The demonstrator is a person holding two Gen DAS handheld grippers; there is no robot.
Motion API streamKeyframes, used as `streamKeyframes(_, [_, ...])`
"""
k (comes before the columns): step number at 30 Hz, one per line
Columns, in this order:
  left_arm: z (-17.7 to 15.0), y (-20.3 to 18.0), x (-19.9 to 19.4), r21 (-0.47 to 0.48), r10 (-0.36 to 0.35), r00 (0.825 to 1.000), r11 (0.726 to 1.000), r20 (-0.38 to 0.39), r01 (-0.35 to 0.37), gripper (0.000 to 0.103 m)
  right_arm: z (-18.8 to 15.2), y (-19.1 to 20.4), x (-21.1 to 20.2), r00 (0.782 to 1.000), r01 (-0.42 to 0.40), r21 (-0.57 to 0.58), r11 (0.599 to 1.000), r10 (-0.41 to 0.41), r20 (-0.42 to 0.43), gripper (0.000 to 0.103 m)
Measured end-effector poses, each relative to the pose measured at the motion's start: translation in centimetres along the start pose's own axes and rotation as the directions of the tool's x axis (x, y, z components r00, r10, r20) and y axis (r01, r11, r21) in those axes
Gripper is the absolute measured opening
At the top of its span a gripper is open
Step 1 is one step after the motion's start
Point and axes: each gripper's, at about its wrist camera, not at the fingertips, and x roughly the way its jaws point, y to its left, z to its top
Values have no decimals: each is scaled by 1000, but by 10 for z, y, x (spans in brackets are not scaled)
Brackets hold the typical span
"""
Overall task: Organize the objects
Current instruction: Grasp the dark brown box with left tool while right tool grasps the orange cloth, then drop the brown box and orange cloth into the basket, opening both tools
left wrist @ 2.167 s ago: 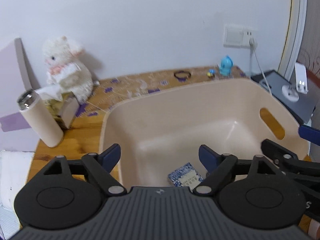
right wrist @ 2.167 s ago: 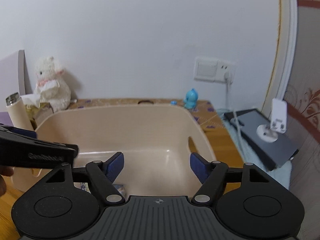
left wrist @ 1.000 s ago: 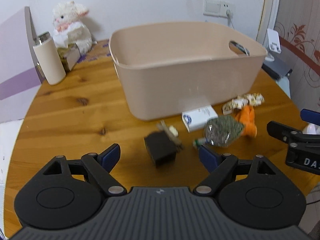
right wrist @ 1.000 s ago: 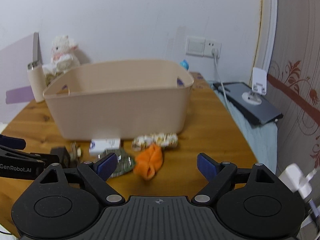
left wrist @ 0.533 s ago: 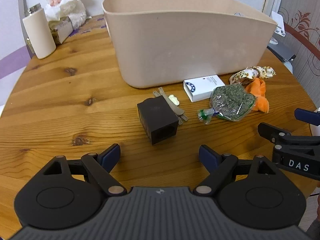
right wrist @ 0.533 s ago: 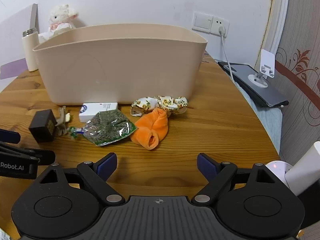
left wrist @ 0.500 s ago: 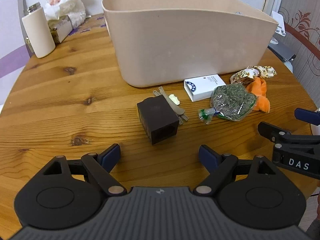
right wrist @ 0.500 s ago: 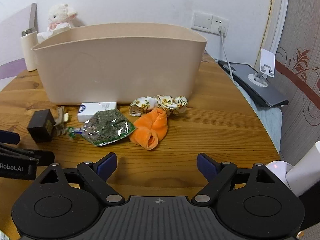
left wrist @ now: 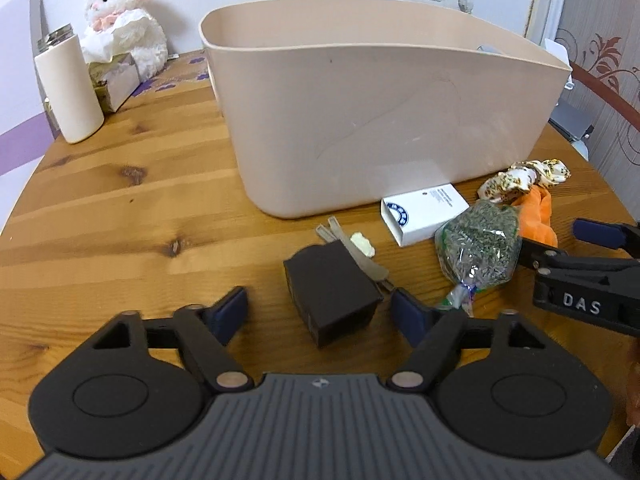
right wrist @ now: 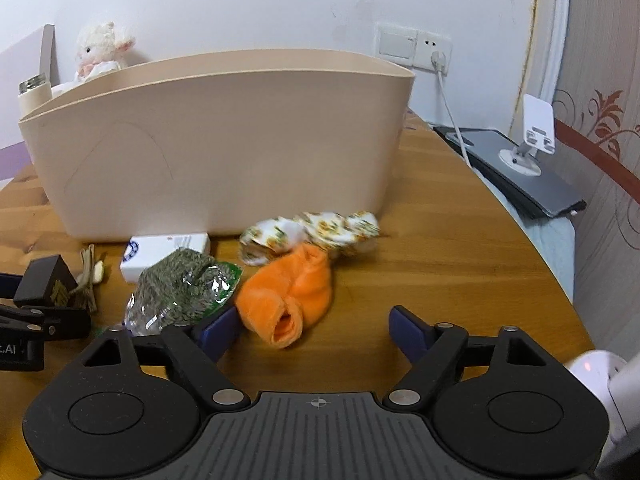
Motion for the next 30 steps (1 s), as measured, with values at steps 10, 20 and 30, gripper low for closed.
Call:
streamKeyframes(10, [2,15,-7,-36,-65,998,997,-17,65,34,0,14,-8,999,-31,-26,999,31,11,13])
streamKeyframes(20, [-6,17,-39,-34,-107,994,994,35,108,34,-2,12,-48,997,-56,-18,998,57,51,12])
streamKeyframes(30, [13,19,-89,-26,-150,976,987,155,156,34,20,12,-97,982,-34,-58,998,45,184,12])
